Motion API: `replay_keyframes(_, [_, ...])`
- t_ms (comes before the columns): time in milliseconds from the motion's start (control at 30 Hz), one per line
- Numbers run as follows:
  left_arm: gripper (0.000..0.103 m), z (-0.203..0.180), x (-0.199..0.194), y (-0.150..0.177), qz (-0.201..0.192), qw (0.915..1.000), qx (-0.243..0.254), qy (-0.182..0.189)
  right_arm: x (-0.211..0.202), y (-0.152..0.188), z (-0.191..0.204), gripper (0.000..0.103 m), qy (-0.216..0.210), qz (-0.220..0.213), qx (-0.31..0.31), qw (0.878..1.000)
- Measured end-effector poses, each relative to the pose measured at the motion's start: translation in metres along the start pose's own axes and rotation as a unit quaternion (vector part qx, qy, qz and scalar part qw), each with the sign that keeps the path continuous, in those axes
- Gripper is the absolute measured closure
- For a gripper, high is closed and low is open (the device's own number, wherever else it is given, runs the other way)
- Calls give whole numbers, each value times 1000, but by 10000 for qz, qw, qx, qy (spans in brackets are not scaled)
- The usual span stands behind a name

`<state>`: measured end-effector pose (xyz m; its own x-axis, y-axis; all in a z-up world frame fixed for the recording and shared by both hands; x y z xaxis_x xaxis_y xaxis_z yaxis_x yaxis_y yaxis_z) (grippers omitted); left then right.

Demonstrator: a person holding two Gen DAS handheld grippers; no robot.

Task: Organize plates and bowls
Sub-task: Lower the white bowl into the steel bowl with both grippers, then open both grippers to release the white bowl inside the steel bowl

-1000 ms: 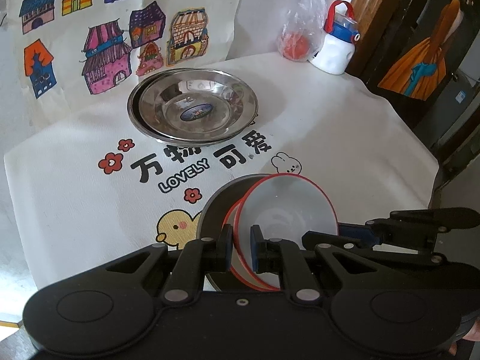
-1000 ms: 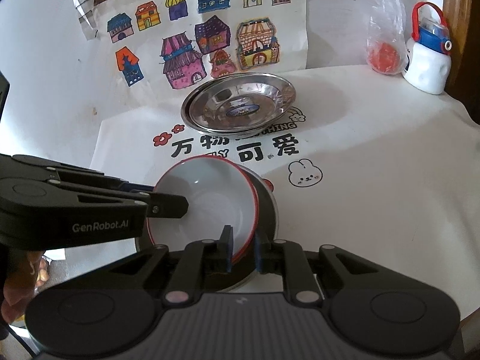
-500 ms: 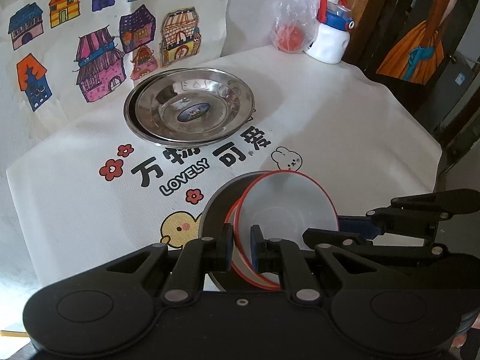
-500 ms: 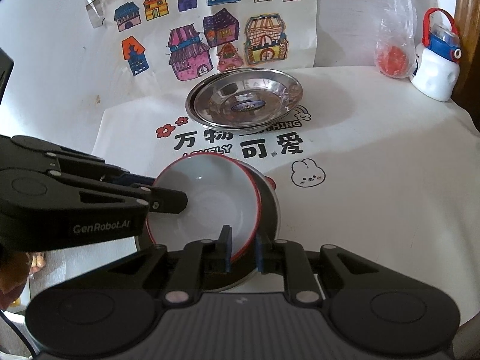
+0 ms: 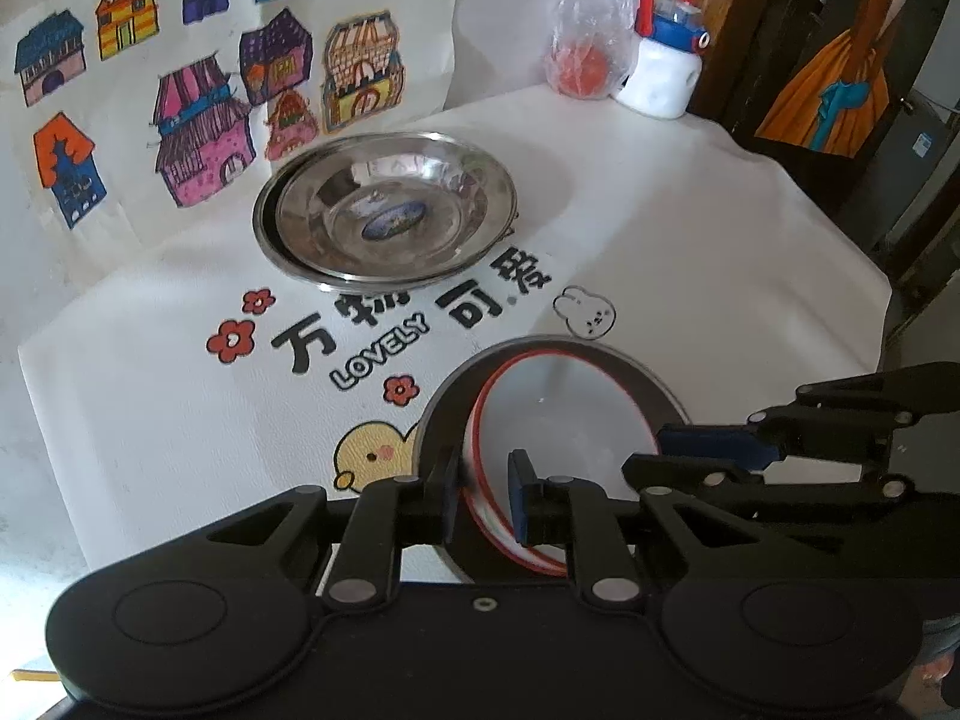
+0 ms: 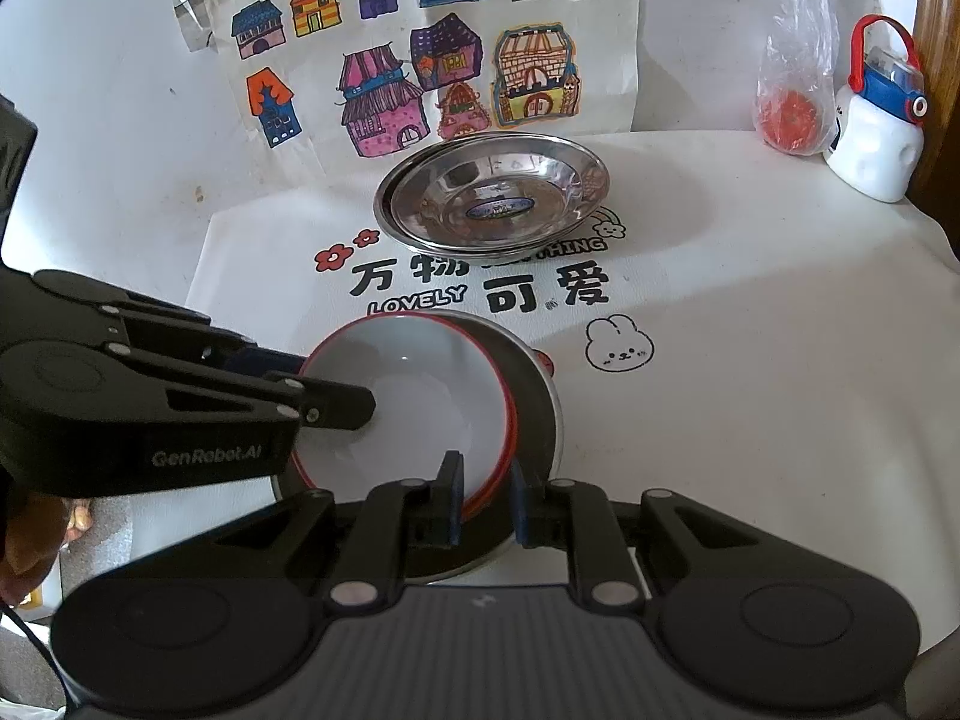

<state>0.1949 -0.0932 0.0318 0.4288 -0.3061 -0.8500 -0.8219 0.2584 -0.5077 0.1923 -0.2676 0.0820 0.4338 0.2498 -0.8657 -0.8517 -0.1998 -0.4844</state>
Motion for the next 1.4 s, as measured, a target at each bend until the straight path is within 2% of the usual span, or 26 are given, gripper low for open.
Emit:
replay_keyframes(67, [80,2,2,2,8,10000,50,22,0,-1,0,85,-9,0,-2,10000])
replay_keyframes(367, [76,14,7,6,-100,9987,78,492,-2,-1,0,85,10,-5,-3,10000])
replay_keyframes(700, [73,18,-4,7,-276,9976,124,625,-2,-1,-2,83,28,-42,24,10000])
replay_keyframes(800, [68,18,-7,8,-338,9969,132,692,-3,-1,-3,82,18,-80,58,9999])
replay_keyframes(1000, [60,16,-13,11,-442,9960,171,755,-11,2,-4,71,-65,-212,112,9997])
replay_keyframes(1100, [55,14,-17,13,-506,9958,180,742,-16,4,-4,63,-18,-301,108,9995])
replay_keyframes(1300, [53,17,-28,16,-681,9944,163,788,-36,10,-15,48,-39,-547,277,9981])
replay_keyframes(1400, [46,17,-34,17,-799,9942,183,702,-47,14,-19,38,-63,-758,372,9964])
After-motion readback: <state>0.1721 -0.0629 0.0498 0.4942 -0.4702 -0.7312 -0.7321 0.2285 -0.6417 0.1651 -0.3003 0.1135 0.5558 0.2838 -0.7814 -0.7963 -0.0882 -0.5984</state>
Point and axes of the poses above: each gripper's, at about its wrist camera, not at the fingertips, and x roughly the way its jaws point, z to its left, y to its underside, the point moved 1 cm from there along x, roughly the way its jaws point, and after that the axes turned 1 degree about x, right-handed, at the moved point
